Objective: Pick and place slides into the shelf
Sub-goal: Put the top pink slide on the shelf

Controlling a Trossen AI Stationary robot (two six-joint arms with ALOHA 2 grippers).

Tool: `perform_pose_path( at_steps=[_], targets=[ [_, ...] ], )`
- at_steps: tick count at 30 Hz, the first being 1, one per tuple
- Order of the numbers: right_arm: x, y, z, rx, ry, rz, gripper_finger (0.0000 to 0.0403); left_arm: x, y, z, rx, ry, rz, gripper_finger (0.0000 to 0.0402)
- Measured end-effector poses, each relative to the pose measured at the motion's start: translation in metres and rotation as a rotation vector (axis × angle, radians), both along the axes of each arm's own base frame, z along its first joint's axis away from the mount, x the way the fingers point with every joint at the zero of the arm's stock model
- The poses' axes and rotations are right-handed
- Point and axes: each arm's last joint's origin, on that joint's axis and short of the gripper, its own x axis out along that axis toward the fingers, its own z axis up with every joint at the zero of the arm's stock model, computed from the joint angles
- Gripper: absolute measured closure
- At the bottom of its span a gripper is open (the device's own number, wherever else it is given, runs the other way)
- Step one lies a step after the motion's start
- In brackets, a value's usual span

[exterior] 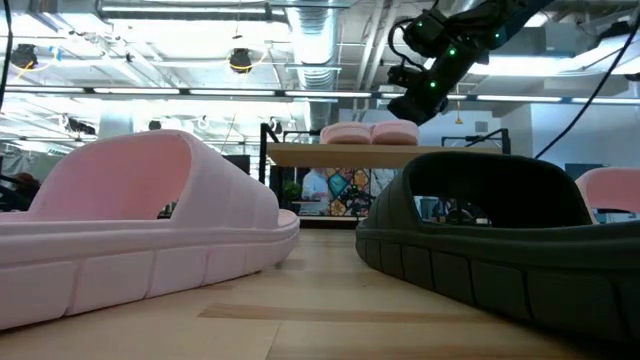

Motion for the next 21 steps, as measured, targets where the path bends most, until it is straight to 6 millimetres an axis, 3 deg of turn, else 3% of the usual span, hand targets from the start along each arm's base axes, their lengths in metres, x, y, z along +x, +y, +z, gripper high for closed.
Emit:
perform_pose_path(
  at_steps=[12,21],
  targets=[
    [-0.010,0.004,0.009,-0.025,0.040,0.018,0.0355,0.000,0.000,0.000,0.001,-0.002,0.001,0.0263],
    [-0.010,0.006,0.008,-0.067,0.107,0.037,0.0346,0.000,0.000,0.000,-0.007,-0.017,0.003,0.0263]
  ],
)
